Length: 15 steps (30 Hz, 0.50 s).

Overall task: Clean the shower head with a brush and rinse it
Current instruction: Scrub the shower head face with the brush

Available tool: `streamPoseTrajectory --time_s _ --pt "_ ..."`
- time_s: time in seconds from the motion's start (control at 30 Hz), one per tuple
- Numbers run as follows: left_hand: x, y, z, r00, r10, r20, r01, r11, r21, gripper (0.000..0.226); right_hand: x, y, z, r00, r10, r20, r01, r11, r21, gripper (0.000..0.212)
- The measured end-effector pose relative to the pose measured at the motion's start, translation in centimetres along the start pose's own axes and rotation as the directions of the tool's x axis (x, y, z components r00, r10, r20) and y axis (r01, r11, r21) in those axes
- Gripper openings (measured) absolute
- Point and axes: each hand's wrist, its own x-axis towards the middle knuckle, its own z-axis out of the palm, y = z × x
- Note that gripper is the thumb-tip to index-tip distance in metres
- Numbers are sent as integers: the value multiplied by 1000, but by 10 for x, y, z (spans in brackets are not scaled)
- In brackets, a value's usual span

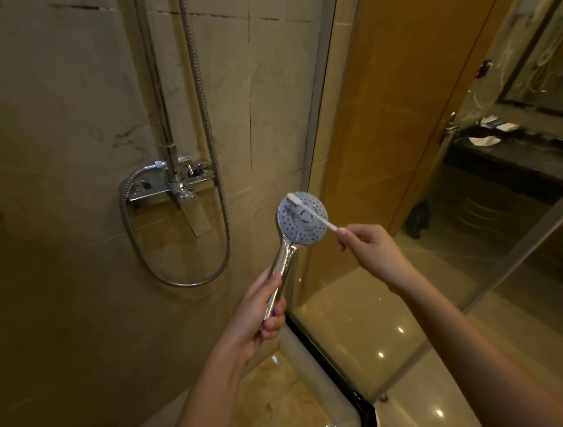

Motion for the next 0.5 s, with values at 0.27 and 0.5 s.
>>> streamPoseTrajectory --time_s 0.27,0.5 --pt "-1 -4 2 1000 -19 -22 18 999 -39 25 7 12 2 998 47 48 -30 951 -308 34" --pt "-3 4 4 1000 29 3 -29 999 24 22 13 6 -1 997 69 37 -60 976 -208 36"
